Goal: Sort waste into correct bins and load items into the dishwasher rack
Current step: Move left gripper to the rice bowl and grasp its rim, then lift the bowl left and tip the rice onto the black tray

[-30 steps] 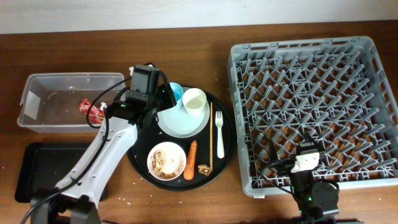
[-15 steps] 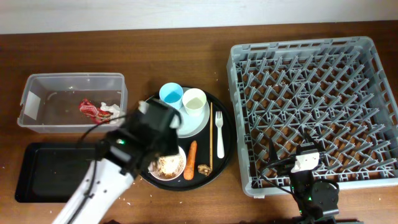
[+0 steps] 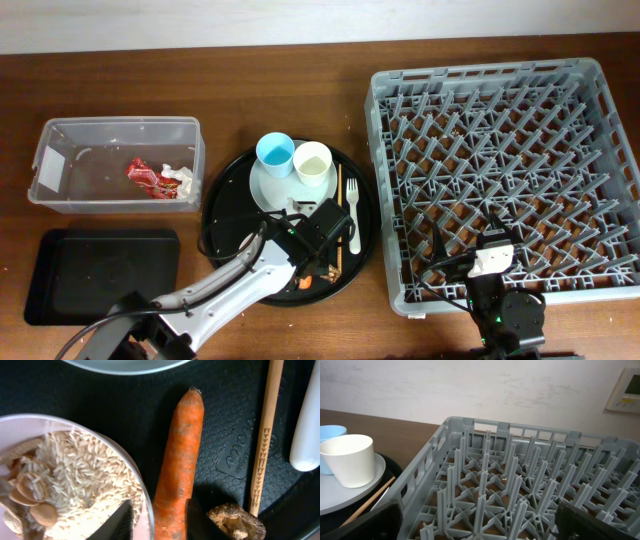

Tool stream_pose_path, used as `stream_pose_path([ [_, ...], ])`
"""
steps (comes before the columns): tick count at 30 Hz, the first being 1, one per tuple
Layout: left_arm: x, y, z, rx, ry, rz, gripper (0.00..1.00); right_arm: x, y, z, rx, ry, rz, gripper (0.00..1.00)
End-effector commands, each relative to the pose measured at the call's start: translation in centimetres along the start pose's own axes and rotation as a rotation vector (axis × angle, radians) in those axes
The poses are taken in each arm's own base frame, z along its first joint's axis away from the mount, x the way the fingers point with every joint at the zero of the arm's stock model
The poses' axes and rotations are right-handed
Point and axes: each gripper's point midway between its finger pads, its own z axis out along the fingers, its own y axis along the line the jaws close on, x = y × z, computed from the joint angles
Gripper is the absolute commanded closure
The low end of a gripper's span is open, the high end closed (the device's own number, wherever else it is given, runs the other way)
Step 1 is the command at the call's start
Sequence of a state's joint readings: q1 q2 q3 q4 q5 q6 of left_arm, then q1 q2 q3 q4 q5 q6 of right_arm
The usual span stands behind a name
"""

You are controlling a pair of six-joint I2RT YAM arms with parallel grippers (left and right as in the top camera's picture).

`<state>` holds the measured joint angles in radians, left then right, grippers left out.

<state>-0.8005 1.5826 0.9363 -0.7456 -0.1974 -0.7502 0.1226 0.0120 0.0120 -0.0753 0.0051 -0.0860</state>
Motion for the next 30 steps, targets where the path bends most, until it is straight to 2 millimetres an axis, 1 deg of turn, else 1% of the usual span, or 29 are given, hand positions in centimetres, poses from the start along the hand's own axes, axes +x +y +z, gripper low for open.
stream_pose_path([
  [1, -0.6, 1.0, 0.4, -0.064, -0.043, 0.001, 0.73, 0.3, 0.2, 0.0, -0.008, 0.004, 0.001, 0.01],
  [2, -0.6, 1.0, 0.4, -0.062, -0.045, 0.0, 0.76, 0.3, 0.2, 0.0, -0.008, 0.004, 0.001, 0.01],
  [5, -0.7, 1.1, 0.4, -0.067, -0.051, 0.0, 0.79, 0.3, 0.2, 0.0, -0.008, 0.004, 0.001, 0.01],
  [8, -0.3, 1.3, 0.9, -0.067, -0.051, -0.001, 0.79, 0.3, 0.2, 0.0, -0.008, 0.004, 0.001, 0.01],
  [11, -0.3, 1.3, 1.0, -0.067, -0.05, 0.0, 0.79, 0.3, 0.2, 0.0, -0.008, 0.004, 0.001, 0.01],
  [12, -0.3, 1.3, 1.0, -0.067, -0.05, 0.0, 0.83, 0.3, 0.2, 0.0, -0.008, 0.004, 0.001, 0.01],
  [14, -0.5, 1.1, 1.0, -0.06, -0.058, -0.003, 0.99, 0.3, 0.2, 0.0, -0.008, 0.004, 0.001, 0.01],
  [16, -0.6, 1.0, 1.0, -0.056, -0.062, -0.004, 0.99, 0.3, 0.2, 0.0, -0.008, 0.004, 0.001, 0.01],
  [19, -0.3, 1.0, 1.1, -0.053, -0.053, -0.002, 0.86, 0.3, 0.2, 0.0, -0.008, 0.004, 0.001, 0.01],
  [20, 0.0, 1.3, 1.3, -0.061, -0.045, 0.001, 0.83, 0.3, 0.2, 0.0, -0.008, 0.004, 0.001, 0.01],
  [23, 0.3, 1.4, 1.4, -0.062, -0.039, 0.002, 0.84, 0.3, 0.2, 0.0, -0.008, 0.004, 0.001, 0.01],
  [25, 0.3, 1.4, 1.4, -0.062, -0.038, 0.002, 0.98, 0.3, 0.2, 0.0, -0.008, 0.004, 0.001, 0.01],
  [26, 0.2, 1.4, 1.4, -0.061, -0.039, 0.002, 1.0, 0.3, 0.2, 0.0, -0.008, 0.004, 0.001, 0.01],
  [28, -0.3, 1.2, 0.5, -0.055, -0.046, 0.0, 1.0, 0.3, 0.2, 0.0, -0.008, 0.004, 0.001, 0.01],
  [30, -1.4, 0.8, -1.8, -0.033, -0.07, 0.041, 1.0, 0.3, 0.2, 0.0, -0.008, 0.004, 0.001, 0.01],
])
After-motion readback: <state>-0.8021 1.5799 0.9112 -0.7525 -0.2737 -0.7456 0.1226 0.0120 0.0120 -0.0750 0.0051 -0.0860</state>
